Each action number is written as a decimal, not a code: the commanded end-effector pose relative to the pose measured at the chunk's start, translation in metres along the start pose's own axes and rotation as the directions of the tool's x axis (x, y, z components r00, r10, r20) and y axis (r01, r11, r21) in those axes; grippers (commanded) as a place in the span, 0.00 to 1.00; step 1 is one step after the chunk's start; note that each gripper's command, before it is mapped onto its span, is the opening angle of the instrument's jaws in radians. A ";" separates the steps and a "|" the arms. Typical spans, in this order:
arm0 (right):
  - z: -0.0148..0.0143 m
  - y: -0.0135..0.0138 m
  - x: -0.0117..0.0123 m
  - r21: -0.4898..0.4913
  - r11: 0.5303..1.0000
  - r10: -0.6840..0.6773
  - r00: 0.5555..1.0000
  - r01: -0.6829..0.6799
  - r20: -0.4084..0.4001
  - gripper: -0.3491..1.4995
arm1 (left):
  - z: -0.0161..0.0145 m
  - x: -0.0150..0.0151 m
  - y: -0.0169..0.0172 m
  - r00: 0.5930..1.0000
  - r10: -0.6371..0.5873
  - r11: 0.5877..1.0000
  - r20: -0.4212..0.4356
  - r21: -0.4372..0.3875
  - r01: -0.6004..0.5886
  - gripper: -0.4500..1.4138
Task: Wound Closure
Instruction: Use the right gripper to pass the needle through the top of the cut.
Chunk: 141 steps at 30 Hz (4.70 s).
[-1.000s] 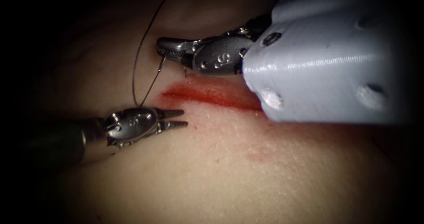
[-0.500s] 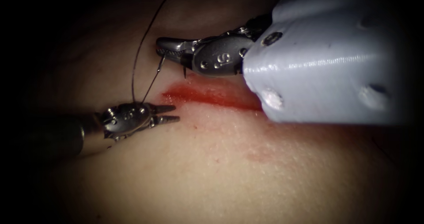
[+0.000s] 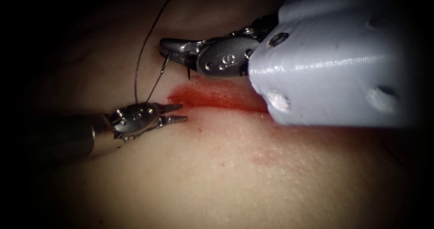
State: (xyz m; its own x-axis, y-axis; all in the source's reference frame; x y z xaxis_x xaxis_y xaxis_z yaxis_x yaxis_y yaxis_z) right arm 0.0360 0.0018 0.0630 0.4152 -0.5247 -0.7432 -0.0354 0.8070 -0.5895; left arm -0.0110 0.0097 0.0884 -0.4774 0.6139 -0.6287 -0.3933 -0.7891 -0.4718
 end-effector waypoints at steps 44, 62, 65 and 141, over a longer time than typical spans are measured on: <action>0.0007 -0.0029 -0.0036 0.006 1.000 -0.022 0.999 0.022 0.046 0.00 | 0.0007 -0.0016 0.0014 0.998 -0.021 0.999 0.057 -0.043 0.023 0.25; 0.0016 -0.0053 -0.0043 0.007 0.999 -0.045 0.998 0.045 0.054 0.00 | 0.0006 -0.0015 0.0013 0.998 -0.021 0.999 0.058 -0.044 0.023 0.24; 0.0017 -0.0055 -0.0044 0.006 0.999 -0.042 0.998 0.041 0.054 0.00 | 0.0006 -0.0015 0.0013 0.998 -0.021 0.999 0.058 -0.044 0.023 0.24; 0.0044 -0.0072 -0.0078 -0.036 0.999 0.018 0.998 -0.016 0.068 0.00 | 0.0005 -0.0009 0.0018 0.997 -0.034 0.998 0.066 -0.048 0.038 0.22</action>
State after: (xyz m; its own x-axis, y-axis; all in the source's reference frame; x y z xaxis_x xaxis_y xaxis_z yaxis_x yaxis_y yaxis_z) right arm 0.0364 0.0014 0.0738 0.4784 -0.4881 -0.7300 -0.0753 0.8054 -0.5879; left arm -0.0111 0.0081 0.0877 -0.5141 0.6409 -0.5700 -0.3755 -0.7657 -0.5223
